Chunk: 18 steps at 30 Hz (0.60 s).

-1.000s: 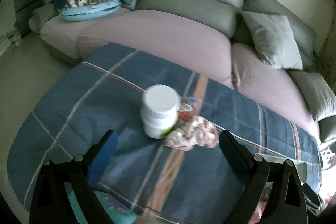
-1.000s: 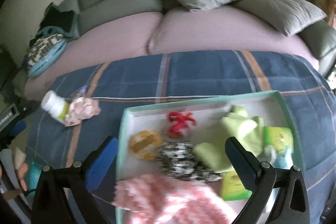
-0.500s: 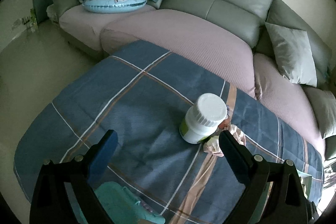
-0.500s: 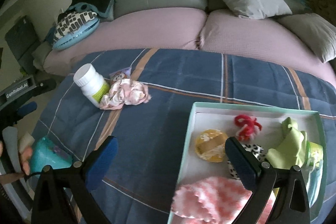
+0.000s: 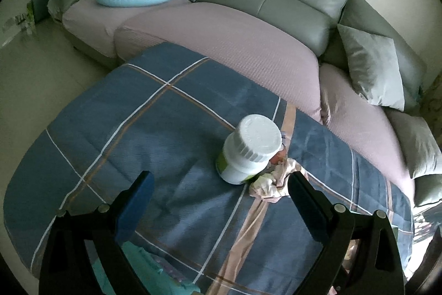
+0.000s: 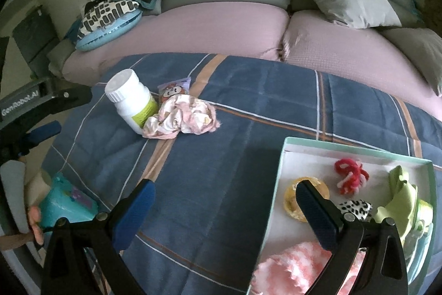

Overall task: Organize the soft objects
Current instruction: 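Move both grippers back from the tray toward the pink cloth and wipes pack, then grasp the crumpled pink-and-white cloth with the right gripper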

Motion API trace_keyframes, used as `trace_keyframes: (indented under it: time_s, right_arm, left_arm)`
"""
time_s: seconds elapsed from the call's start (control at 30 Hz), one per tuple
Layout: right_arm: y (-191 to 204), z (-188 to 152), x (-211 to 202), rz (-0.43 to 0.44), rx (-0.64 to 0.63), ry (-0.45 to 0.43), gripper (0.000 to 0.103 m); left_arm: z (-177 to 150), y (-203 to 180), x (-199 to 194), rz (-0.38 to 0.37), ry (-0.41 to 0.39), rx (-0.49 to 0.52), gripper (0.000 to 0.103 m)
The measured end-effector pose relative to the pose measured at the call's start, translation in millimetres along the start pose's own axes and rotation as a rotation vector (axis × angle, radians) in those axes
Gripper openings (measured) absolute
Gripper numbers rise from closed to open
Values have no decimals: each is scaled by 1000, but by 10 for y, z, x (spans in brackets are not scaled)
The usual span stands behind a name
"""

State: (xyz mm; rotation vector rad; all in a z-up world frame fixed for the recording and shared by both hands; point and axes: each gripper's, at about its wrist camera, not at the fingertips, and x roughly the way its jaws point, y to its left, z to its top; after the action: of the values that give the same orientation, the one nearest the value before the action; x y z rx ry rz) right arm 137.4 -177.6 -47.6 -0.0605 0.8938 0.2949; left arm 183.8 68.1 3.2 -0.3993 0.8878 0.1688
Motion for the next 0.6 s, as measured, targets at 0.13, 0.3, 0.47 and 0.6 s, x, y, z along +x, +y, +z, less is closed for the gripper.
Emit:
trace_keyframes:
  time_s: [0.13,0.3,0.47,0.6]
  right_arm:
    - [66,64,45,5,-11,9,103]
    - [113,150,87,24,4,23,103]
    - [185,234,111,19,1,38,103]
    - [253,286,148,16,-13,46,103]
  left_arm:
    - [48,57,-83,-37,5,-9,97]
    - [146,111,-176,-50,23,26,97]
    - [285,164,-218,-59,48,96,97]
    - [370,175,-191,-95,99,141,97]
